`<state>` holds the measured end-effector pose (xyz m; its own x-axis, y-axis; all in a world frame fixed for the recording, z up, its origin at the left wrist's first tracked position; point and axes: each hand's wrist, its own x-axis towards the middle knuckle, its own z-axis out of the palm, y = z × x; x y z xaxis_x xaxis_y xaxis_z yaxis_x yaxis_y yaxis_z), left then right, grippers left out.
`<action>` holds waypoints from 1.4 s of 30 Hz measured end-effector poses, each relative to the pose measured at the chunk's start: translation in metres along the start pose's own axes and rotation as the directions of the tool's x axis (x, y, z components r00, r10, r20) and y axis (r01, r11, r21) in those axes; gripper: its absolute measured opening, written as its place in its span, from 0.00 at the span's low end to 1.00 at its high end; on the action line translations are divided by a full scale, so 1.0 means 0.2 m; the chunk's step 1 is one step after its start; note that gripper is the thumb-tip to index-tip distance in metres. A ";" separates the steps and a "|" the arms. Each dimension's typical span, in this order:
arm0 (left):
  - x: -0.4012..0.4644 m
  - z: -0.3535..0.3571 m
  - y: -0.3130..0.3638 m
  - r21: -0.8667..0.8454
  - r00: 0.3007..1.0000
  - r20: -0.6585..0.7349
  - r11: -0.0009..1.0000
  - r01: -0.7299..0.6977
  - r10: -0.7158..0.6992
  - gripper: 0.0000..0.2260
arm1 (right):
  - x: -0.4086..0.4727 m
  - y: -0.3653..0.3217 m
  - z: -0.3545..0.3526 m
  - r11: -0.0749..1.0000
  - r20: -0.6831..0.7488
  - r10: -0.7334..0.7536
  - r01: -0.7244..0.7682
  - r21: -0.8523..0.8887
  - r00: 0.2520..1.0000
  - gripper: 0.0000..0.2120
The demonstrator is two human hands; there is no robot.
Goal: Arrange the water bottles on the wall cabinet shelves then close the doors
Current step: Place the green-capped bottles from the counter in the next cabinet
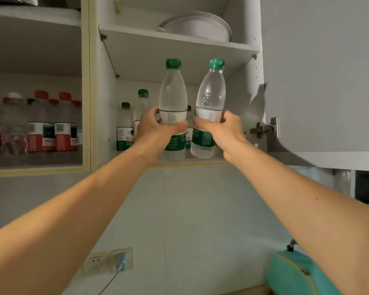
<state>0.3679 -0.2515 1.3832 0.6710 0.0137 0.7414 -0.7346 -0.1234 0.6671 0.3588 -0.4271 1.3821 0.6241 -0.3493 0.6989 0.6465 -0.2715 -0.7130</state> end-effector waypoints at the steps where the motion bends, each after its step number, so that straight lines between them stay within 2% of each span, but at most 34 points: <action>1: 0.01 0.01 -0.03 0.015 1.000 0.002 1.000 0.000 0.000 0.25 | 0.02 0.03 0.01 1.000 0.007 0.020 -0.020 -0.024 1.000 0.27; 6: 0.08 0.05 -0.13 0.067 1.000 -0.012 0.998 0.004 -0.003 0.23 | 0.13 0.14 0.03 0.994 0.094 0.066 -0.057 -0.095 0.993 0.28; 12: 0.21 0.09 -0.22 0.115 0.993 0.004 0.987 0.115 -0.116 0.17 | 0.25 0.22 0.04 0.985 0.149 0.105 -0.082 -0.153 0.983 0.26; 20: 0.30 0.20 -0.32 0.213 0.994 -0.053 0.971 0.106 -0.097 0.21 | 0.33 0.38 0.11 0.988 0.127 0.088 -0.071 -0.134 0.988 0.25; 25: 0.32 0.23 -0.34 0.385 0.994 -0.100 0.919 0.079 -0.043 0.25 | 0.32 0.39 0.12 0.987 0.111 0.052 -0.034 -0.155 0.992 0.23; 29: 0.31 0.21 -0.32 0.467 0.996 -0.084 0.883 0.057 -0.020 0.25 | 0.26 0.39 0.12 0.964 0.069 -0.040 0.057 -0.261 0.997 0.20; 33: 0.23 0.15 -0.30 0.531 0.999 -0.032 0.847 -0.003 0.024 0.25 | 0.20 0.36 0.11 0.929 -0.016 -0.118 0.105 -0.354 0.993 0.29; 35: 0.17 0.10 -0.28 0.513 0.996 -0.049 0.857 -0.041 0.076 0.25 | 0.14 0.34 0.11 0.911 -0.083 -0.205 0.159 -0.380 0.975 0.29; 39: 0.03 -0.03 -0.24 0.427 0.970 -0.102 0.890 -0.158 0.221 0.18 | -0.04 0.33 0.13 0.846 -0.122 -0.461 0.393 -0.360 0.879 0.18; 42: -0.12 -0.16 -0.26 0.354 0.956 -0.116 0.910 -0.214 0.270 0.11 | -0.21 0.35 0.19 0.819 -0.121 -0.550 0.506 -0.270 0.827 0.10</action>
<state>0.3869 -0.2135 1.3334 0.4315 0.0949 0.8971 -0.7766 -0.4669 0.4229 0.3947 -0.3969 1.3062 0.1076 -0.2477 0.9628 0.7268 -0.6413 -0.2462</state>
